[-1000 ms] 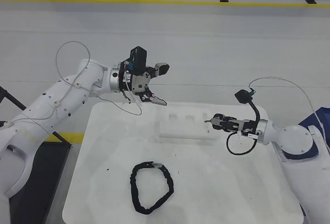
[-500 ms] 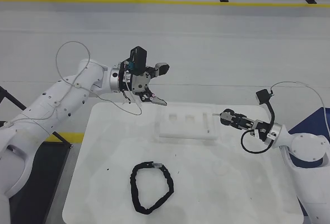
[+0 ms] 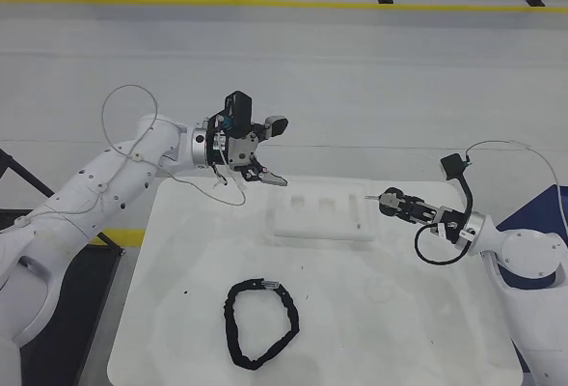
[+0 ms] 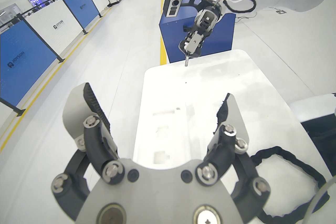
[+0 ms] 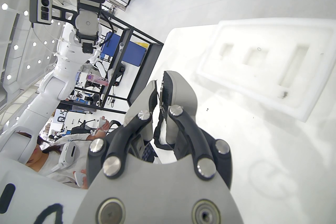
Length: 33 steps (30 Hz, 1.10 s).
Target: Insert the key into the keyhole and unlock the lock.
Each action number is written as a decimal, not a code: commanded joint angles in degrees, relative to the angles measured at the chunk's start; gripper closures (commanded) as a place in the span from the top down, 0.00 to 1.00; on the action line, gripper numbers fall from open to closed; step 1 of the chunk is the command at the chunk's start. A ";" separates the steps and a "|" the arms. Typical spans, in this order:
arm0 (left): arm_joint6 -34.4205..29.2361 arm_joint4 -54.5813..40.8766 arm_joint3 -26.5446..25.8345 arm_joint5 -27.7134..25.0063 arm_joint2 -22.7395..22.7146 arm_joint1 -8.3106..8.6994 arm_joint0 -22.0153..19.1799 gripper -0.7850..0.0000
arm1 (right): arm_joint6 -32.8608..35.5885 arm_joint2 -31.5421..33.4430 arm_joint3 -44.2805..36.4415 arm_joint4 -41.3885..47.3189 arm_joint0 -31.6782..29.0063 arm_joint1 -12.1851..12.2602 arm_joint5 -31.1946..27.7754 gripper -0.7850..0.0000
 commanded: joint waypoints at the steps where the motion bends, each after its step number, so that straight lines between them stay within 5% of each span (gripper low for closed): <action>1: 0.29 1.86 0.31 0.11 -0.36 0.24 1.65 1.00 | 0.00 0.00 0.00 0.00 0.00 0.00 0.00 0.00; 21: 15.35 25.02 0.78 1.76 -3.03 3.56 15.55 1.00 | 0.00 0.00 0.00 0.00 0.00 0.00 0.00 0.00; 33: 14.53 30.74 -0.15 -2.90 -0.89 3.44 18.28 1.00 | 0.00 0.00 0.00 0.00 0.00 0.00 0.00 0.00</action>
